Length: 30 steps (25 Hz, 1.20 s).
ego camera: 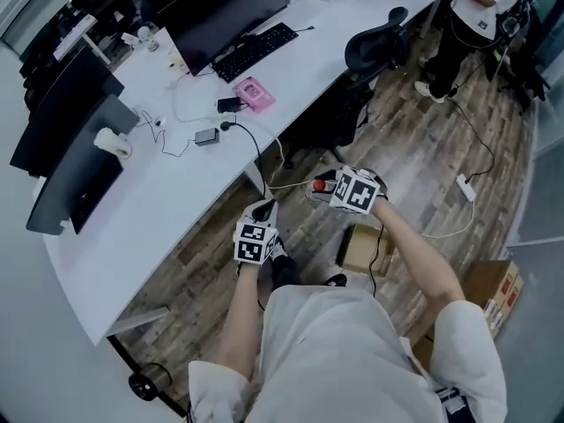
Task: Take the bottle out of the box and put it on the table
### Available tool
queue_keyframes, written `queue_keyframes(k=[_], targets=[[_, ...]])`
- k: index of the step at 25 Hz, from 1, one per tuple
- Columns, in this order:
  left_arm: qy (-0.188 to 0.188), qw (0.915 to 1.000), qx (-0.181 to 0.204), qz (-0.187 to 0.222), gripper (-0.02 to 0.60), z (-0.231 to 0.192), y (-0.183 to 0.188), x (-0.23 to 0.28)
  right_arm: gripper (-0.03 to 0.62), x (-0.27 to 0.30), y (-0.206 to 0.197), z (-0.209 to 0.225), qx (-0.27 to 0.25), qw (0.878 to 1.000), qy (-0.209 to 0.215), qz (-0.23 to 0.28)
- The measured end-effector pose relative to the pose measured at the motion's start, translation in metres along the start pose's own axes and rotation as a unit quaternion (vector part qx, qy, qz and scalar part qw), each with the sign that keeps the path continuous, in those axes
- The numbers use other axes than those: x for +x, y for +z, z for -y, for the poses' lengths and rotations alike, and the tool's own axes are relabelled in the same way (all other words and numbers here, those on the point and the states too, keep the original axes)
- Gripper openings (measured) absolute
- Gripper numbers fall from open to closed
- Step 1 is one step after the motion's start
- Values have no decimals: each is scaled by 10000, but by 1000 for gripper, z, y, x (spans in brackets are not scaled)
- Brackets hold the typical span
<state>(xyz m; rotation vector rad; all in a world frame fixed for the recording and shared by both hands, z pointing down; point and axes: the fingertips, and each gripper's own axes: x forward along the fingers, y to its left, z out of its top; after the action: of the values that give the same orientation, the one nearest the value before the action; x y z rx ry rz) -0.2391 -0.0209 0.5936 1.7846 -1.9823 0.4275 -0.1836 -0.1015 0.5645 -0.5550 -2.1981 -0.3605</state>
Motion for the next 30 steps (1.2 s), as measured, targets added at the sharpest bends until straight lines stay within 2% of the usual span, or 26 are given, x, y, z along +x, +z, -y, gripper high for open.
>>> queue_keyframes(k=[10,18,24,30], targets=[[359,9989,-279,78,14,-131,7,-4,179,61,135,37,-638,9964,552,90],[771,9947,-630,255,14,-247,1,-24,179,126,261,54,-1333,9854,1022,270],[1161,9885,-928,278,14,-321,-21,-58,179,181,341,48,-1682,9758,1362,324],[1500,9810,-1170,373,14,-370,-39,-91,179,228,395,31,-1984,9649,1696,281]])
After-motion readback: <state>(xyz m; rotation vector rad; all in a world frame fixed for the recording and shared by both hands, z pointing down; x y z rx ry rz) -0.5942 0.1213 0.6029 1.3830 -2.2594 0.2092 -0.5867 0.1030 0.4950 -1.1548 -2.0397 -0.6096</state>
